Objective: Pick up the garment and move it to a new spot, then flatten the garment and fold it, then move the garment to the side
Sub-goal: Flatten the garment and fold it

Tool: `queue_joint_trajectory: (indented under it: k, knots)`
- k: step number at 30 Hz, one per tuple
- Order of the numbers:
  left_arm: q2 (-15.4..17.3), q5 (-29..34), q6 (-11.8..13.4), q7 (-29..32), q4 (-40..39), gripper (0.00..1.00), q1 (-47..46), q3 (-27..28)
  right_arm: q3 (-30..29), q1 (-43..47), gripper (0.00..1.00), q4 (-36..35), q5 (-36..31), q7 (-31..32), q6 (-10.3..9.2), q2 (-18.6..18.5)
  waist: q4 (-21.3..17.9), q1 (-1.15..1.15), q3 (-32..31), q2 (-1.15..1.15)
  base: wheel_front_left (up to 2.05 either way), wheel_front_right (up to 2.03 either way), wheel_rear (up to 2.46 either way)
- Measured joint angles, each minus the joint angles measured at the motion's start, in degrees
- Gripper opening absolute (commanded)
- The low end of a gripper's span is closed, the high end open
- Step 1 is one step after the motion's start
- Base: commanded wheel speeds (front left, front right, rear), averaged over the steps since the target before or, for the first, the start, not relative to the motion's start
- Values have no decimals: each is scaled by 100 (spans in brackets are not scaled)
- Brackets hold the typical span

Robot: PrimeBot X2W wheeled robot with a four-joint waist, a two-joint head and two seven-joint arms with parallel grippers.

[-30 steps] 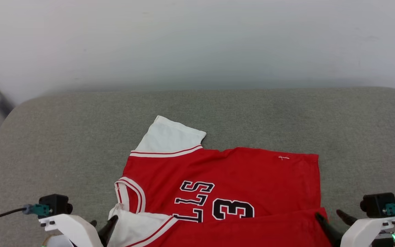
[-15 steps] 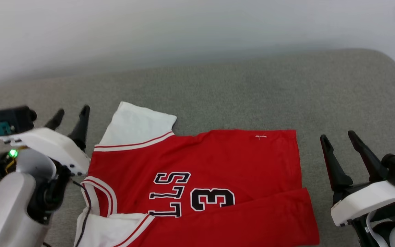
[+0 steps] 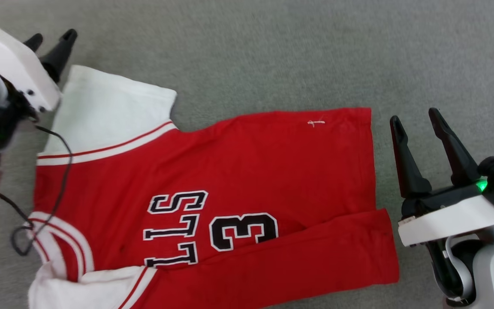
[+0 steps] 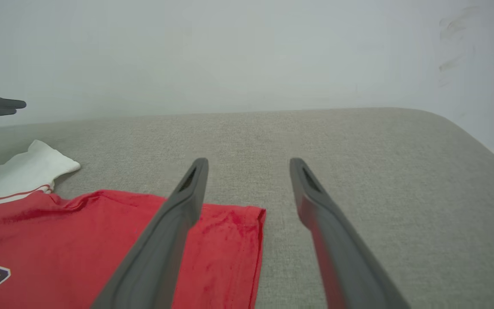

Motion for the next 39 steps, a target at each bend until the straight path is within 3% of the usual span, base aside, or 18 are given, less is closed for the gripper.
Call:
queue_joint_trajectory:
  k: [8,12,13,14,15,21,29,39]
  knots:
    - [595,-385,-81,2068,538,100,-528,-300,110,-119,100,233,102,-114,0,70,-423,0,574,0,0,0,0]
    - [777,-561,143,2846,492,100,-695,-352,90,-143,100,327,208,-118,0,91,-542,-1,734,0,0,0,0]
    - [790,-605,201,2944,475,60,-705,-349,85,-160,100,342,225,-118,0,92,-561,-1,757,0,0,0,0]
    - [789,-646,259,3029,461,36,-710,-347,83,-186,100,358,248,-103,0,96,-573,-1,777,0,0,0,0]
    - [787,-668,277,3069,442,0,-709,-346,83,-207,100,377,289,-90,0,98,-578,-2,792,0,0,0,0]
    - [656,-725,258,2831,432,0,-547,-315,121,-525,100,623,656,467,1,5,-536,-1,711,0,0,0,0]
    - [188,-555,-44,2356,374,0,-621,-511,330,-1413,100,1435,1463,2697,0,-742,-101,-1,452,0,0,0,0]
    - [22,-331,-307,2127,-51,0,-951,-665,320,-2328,100,2107,1646,4573,-1,-996,527,-1,498,0,0,0,0]
